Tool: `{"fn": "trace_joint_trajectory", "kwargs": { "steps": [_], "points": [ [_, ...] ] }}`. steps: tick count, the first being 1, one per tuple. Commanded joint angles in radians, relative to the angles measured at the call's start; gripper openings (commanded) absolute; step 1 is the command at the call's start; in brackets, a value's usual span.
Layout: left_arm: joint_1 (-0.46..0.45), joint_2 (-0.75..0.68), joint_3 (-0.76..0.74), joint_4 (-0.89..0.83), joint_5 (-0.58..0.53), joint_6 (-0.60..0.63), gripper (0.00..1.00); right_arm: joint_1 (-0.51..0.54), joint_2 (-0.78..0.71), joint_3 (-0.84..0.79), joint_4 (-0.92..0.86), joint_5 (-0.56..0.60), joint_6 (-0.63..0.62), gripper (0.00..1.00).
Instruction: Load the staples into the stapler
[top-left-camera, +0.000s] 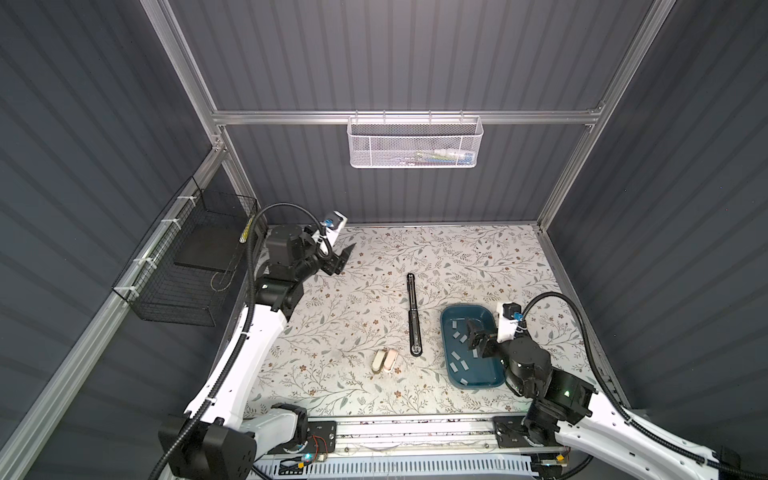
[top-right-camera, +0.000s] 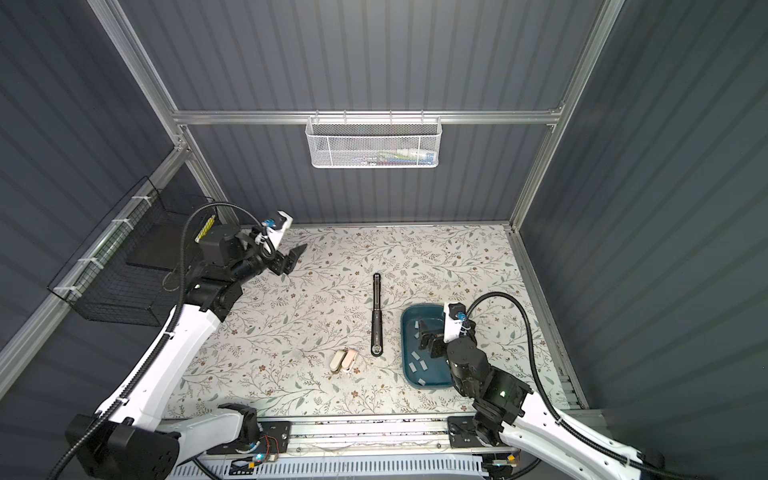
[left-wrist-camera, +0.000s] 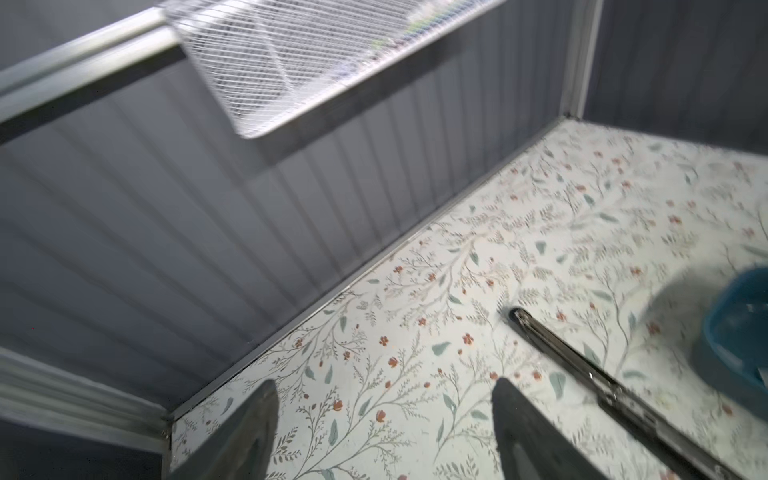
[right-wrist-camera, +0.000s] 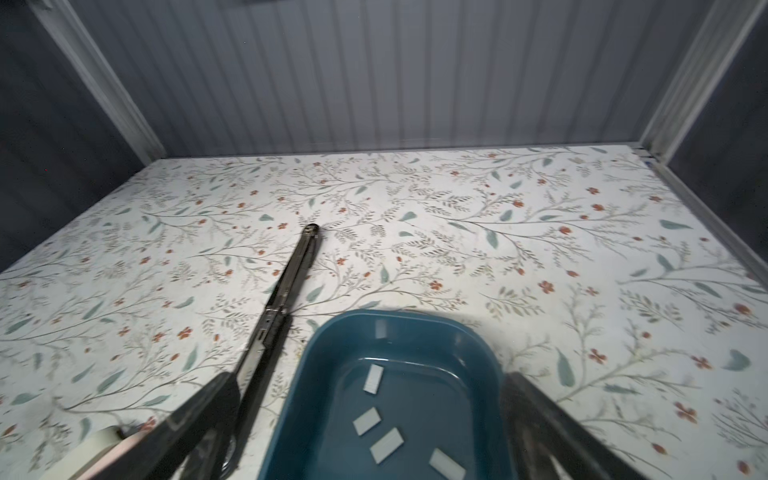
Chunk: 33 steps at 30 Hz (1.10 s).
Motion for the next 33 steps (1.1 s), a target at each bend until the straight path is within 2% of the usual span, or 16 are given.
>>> {"fn": "trace_joint_trajectory", "kwargs": {
  "steps": [1,4,8,11,14,17,20,24,28,33],
  "points": [
    [-0.088,-0.003,-0.041,-0.19,-0.008,0.478,0.76,-0.053,-0.025,-0.03,-0.037,-0.089,-0.001,0.99],
    [-0.166,-0.006,-0.103,-0.299,-0.037,0.691,0.75,-0.077,0.004,-0.019,-0.045,-0.071,0.011,0.99],
    [-0.237,-0.019,-0.162,-0.338,-0.074,0.818,0.74,-0.087,0.058,-0.004,-0.036,-0.051,0.019,0.99],
    [-0.325,-0.032,-0.217,-0.414,-0.134,1.005,0.7,-0.087,0.098,0.01,-0.038,-0.032,0.029,0.99],
    [-0.413,-0.032,-0.29,-0.409,-0.226,1.094,0.69,-0.089,0.122,0.018,-0.039,-0.021,0.035,0.99],
    [-0.472,-0.031,-0.34,-0.428,-0.23,1.182,0.67,-0.089,0.131,0.022,-0.039,-0.021,0.037,0.99],
    [-0.542,-0.027,-0.378,-0.376,-0.247,1.213,0.66,-0.089,0.125,0.018,-0.038,-0.023,0.036,0.99],
    [-0.632,0.017,-0.355,-0.364,-0.272,1.216,0.64,-0.09,0.119,0.016,-0.035,-0.024,0.035,0.99],
    [-0.724,0.098,-0.332,-0.344,-0.355,1.216,0.62,-0.091,0.129,0.02,-0.035,-0.026,0.035,0.99],
    [-0.789,0.215,-0.286,-0.346,-0.447,1.222,0.59,-0.092,0.134,0.021,-0.035,-0.032,0.034,0.99]
  ]
}}
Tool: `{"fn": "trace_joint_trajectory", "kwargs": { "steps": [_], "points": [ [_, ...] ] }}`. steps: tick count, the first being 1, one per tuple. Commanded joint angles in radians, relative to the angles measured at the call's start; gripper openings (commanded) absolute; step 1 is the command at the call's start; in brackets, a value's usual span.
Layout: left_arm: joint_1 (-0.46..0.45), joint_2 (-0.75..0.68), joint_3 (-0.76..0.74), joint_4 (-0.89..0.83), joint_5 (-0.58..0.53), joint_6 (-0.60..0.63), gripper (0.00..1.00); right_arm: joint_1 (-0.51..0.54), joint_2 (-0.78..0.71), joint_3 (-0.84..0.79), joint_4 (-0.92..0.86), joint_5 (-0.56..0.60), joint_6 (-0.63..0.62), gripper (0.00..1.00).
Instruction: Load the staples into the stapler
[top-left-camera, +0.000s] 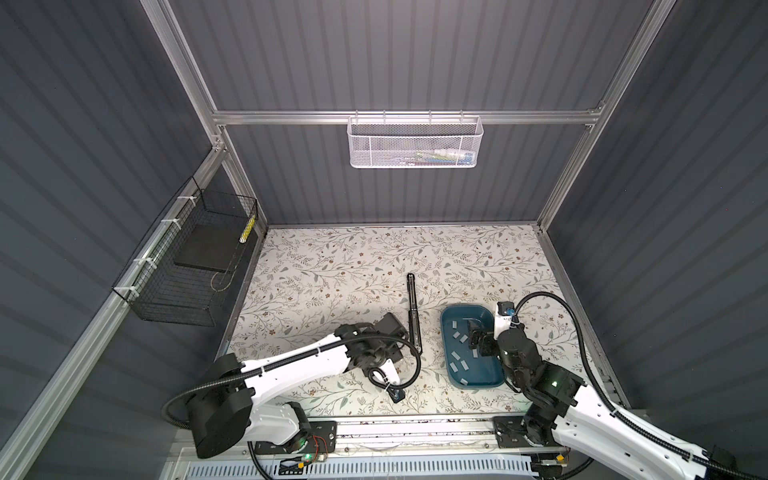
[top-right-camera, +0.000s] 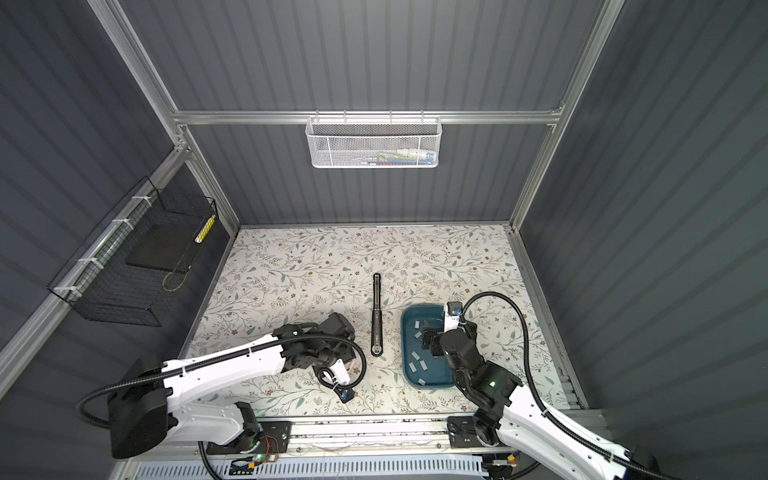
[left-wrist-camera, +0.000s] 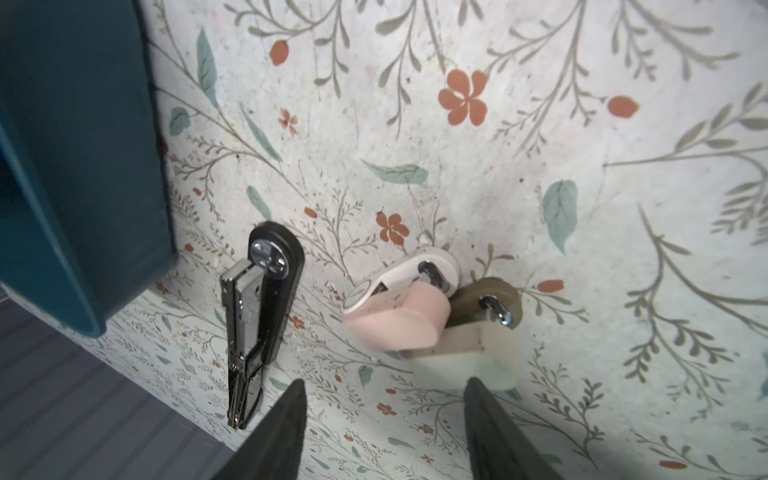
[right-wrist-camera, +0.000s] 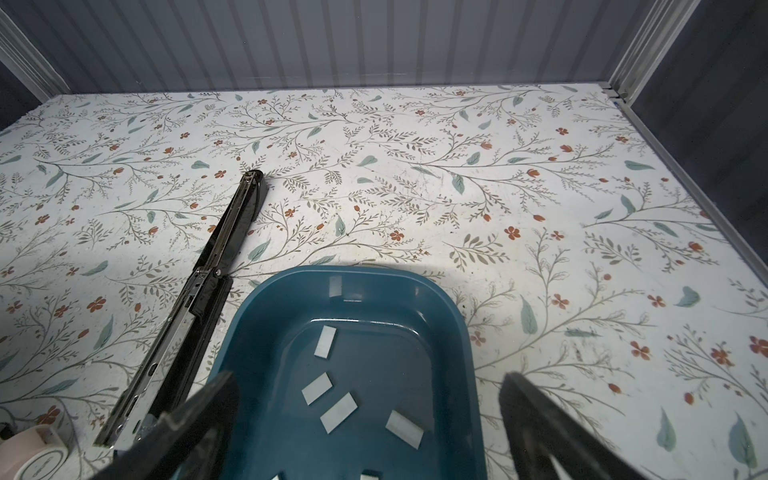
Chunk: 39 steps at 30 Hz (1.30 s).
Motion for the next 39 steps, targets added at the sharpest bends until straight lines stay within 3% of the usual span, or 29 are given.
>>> {"fn": "trace_joint_trajectory", "kwargs": {
  "steps": [1,14,39],
  "points": [
    [-0.027,0.061,0.055,-0.017,-0.089,0.027,0.59,-0.003,-0.002,0.025,-0.009,0.009,0.009,0.99],
    [-0.03,0.142,0.1,-0.058,-0.146,0.061,0.58,-0.008,0.004,0.026,-0.008,0.009,0.009,0.99],
    [-0.059,0.253,0.173,-0.12,-0.103,0.039,0.6,-0.01,0.012,0.031,-0.008,0.008,0.012,0.99]
  ]
}}
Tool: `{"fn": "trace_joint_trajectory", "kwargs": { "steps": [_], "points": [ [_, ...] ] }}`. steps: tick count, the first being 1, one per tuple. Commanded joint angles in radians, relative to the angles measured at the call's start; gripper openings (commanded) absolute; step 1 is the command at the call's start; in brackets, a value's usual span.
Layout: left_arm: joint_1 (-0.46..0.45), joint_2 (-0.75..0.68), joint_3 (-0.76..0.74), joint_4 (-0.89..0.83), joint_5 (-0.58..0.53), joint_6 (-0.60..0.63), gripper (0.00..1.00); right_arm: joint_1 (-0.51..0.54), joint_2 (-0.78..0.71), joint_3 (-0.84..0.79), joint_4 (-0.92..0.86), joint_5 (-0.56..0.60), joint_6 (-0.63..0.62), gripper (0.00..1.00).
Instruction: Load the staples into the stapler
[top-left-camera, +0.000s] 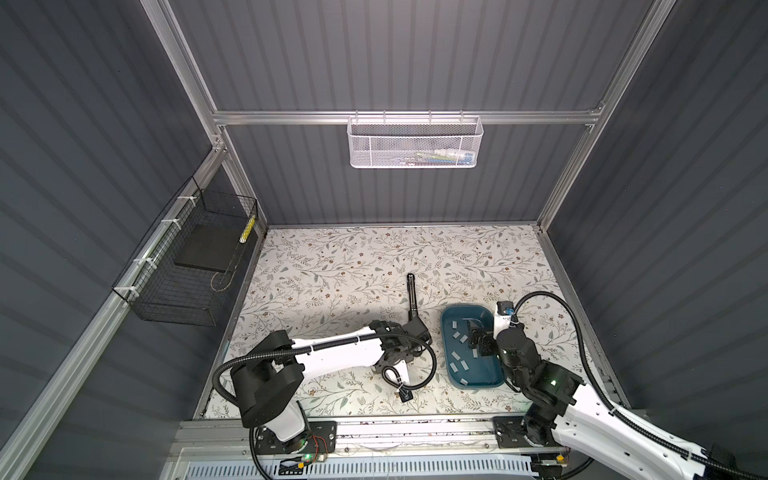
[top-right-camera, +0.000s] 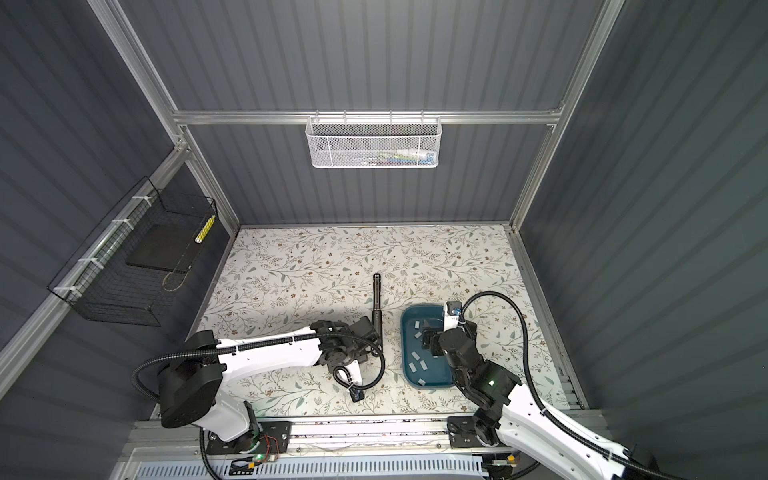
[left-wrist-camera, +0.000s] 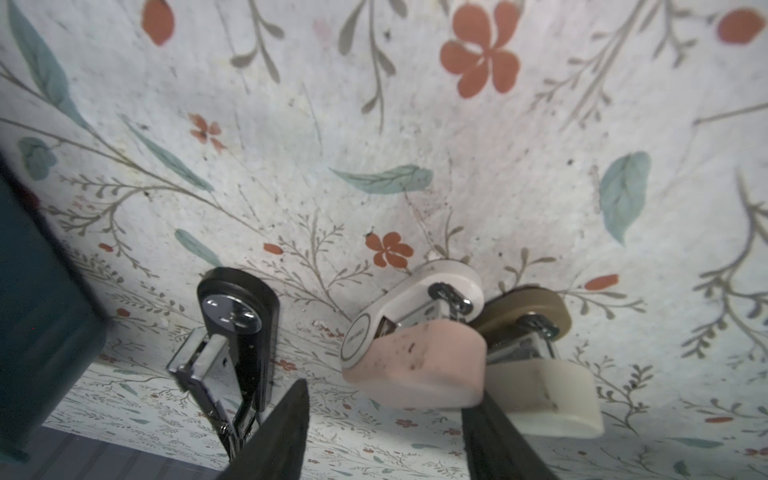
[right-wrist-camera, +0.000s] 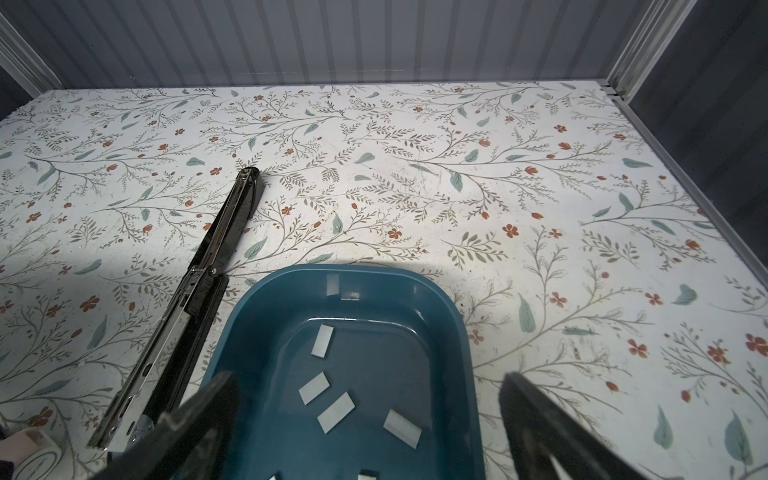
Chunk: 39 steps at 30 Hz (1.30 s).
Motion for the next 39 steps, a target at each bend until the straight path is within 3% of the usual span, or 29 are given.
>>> {"fn": "trace_joint_trajectory", "kwargs": {
  "steps": [1,19,28,37,39],
  "points": [
    [-0.008,0.025,0.033,-0.046,0.024,0.0,0.6,-0.005,0.0,0.025,-0.008,0.008,0.01,0.99],
    [-0.043,0.072,0.038,-0.135,-0.022,0.011,0.55,-0.006,0.008,0.027,-0.006,0.007,0.01,0.99],
    [-0.047,0.088,0.045,-0.151,-0.019,-0.001,0.39,-0.007,0.014,0.03,-0.006,0.002,0.011,0.99],
    [-0.047,0.113,0.06,-0.138,-0.01,-0.023,0.38,-0.007,0.019,0.03,-0.005,0.003,0.011,0.99],
    [-0.047,0.119,0.068,-0.138,-0.004,-0.035,0.31,-0.008,0.021,0.031,-0.005,0.004,0.011,0.99]
  ]
}}
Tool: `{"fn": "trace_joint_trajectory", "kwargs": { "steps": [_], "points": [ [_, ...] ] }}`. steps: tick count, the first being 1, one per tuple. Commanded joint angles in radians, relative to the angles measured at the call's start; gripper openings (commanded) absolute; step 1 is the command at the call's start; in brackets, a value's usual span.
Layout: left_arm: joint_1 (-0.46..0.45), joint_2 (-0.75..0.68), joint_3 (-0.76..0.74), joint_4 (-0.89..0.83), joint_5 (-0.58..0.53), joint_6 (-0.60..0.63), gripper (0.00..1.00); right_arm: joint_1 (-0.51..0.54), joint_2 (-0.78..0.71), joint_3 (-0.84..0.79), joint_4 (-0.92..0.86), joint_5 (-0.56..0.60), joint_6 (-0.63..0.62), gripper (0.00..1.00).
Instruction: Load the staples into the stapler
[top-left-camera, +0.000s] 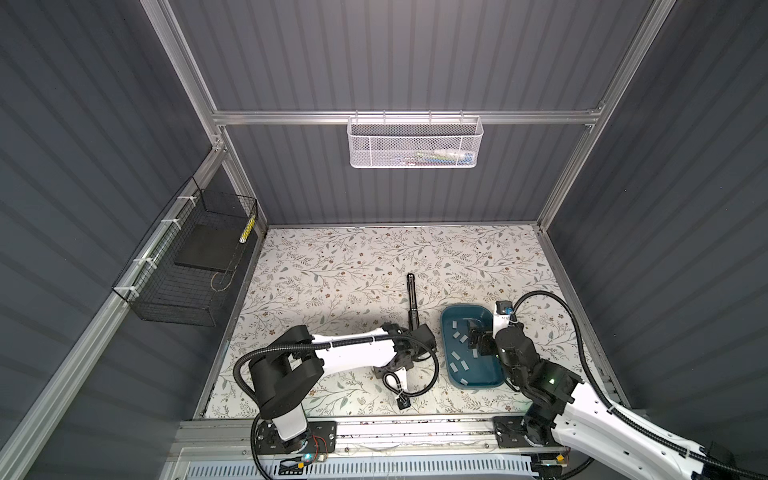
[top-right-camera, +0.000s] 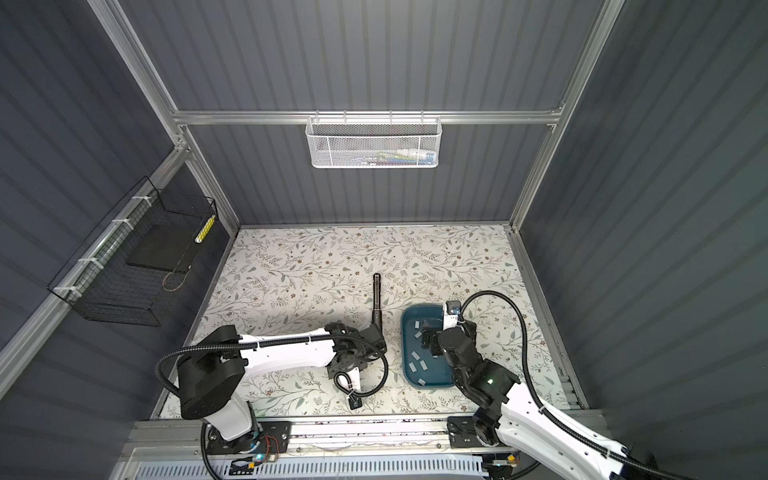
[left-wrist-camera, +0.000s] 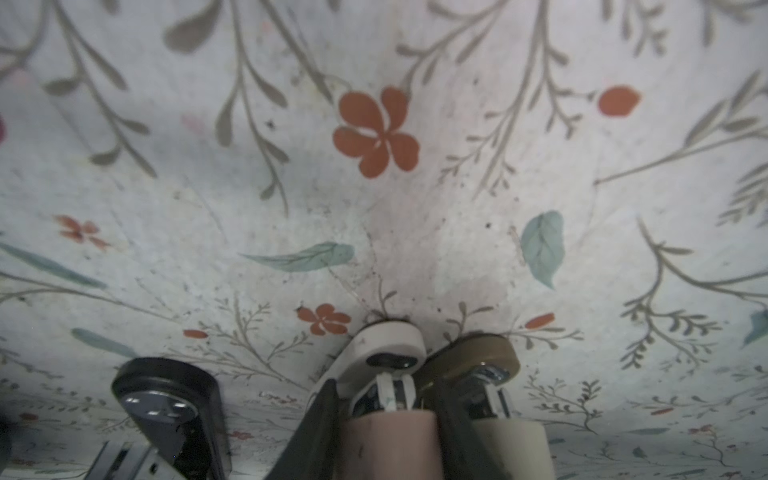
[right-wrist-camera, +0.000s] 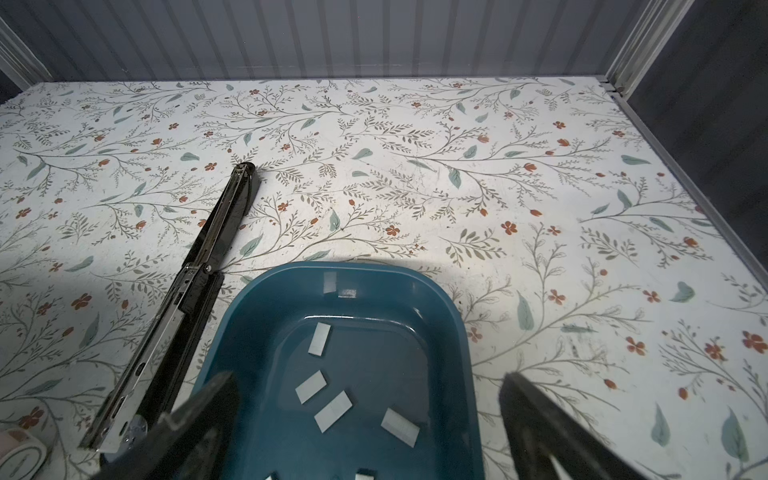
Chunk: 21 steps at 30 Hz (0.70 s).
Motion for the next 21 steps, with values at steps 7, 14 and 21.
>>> {"fn": "trace_joint_trajectory", "kwargs": {
  "steps": [7,14,21],
  "points": [
    [-0.007,0.006,0.077,0.013,0.046,-0.17,0.01,-0.004,-0.011,0.028,-0.016,0.073,0.062,0.99],
    [-0.006,-0.042,0.145,0.061,0.003,-0.384,0.0,-0.015,-0.158,-0.039,0.064,0.017,0.094,0.99],
    [-0.006,-0.035,0.22,0.294,-0.261,-0.714,0.0,-0.015,-0.312,-0.031,-0.012,0.059,0.176,0.99]
  ]
}}
